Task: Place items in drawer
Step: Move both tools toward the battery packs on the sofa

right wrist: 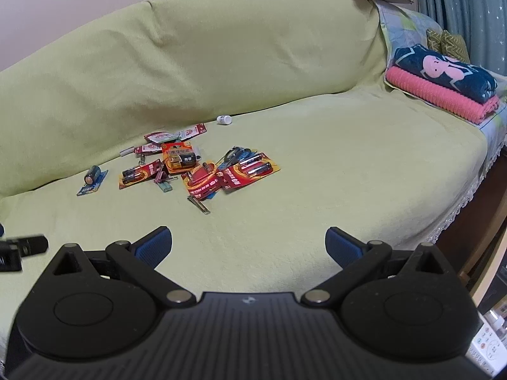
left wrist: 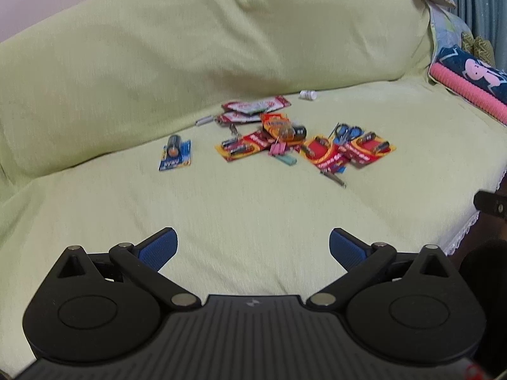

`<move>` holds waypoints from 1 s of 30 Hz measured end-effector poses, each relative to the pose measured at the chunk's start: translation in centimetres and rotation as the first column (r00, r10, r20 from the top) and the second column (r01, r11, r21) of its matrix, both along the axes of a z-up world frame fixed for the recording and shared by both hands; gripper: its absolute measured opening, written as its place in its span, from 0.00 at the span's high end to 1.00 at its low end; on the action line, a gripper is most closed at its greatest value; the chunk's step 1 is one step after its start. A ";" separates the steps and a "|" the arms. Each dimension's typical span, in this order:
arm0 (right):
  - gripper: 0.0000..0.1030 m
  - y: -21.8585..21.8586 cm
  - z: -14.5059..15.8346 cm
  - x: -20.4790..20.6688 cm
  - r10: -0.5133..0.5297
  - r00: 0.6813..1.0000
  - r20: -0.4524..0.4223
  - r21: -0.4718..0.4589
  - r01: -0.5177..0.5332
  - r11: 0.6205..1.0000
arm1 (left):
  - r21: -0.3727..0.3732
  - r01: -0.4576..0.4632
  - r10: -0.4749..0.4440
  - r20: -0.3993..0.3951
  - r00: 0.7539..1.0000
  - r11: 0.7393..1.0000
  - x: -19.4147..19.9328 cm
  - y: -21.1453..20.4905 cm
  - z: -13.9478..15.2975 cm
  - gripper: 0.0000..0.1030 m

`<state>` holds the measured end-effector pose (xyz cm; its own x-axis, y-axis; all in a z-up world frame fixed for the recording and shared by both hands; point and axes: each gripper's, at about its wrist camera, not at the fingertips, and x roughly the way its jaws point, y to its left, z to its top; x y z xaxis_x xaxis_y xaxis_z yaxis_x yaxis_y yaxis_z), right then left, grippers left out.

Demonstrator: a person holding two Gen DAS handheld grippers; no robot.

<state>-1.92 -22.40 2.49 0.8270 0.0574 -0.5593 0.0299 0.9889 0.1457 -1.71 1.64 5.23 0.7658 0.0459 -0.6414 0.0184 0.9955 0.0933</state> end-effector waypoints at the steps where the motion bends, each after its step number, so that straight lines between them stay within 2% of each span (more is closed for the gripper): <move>1: 0.01 0.0 -0.1 0.0 -0.001 1.000 -0.002 -0.005 0.001 1.000 | -0.002 0.005 -0.005 0.003 1.000 1.000 0.2 0.0 0.1 0.01; 13: 0.01 1.3 -0.5 2.7 0.002 1.000 -0.016 -0.107 -0.004 0.994 | -0.023 0.076 -0.075 0.023 0.997 0.997 4.0 0.0 -1.6 0.01; 22: 0.01 0.5 -1.9 8.8 -0.001 1.000 -0.023 -0.067 -0.001 0.998 | -0.022 0.054 -0.054 0.000 0.999 0.998 9.3 -0.8 -3.2 0.01; 30: 0.01 1.7 -4.8 15.7 0.041 0.998 -0.052 -0.012 -0.041 0.999 | 0.009 0.036 -0.036 -0.004 0.999 0.999 15.0 -1.0 -4.7 0.01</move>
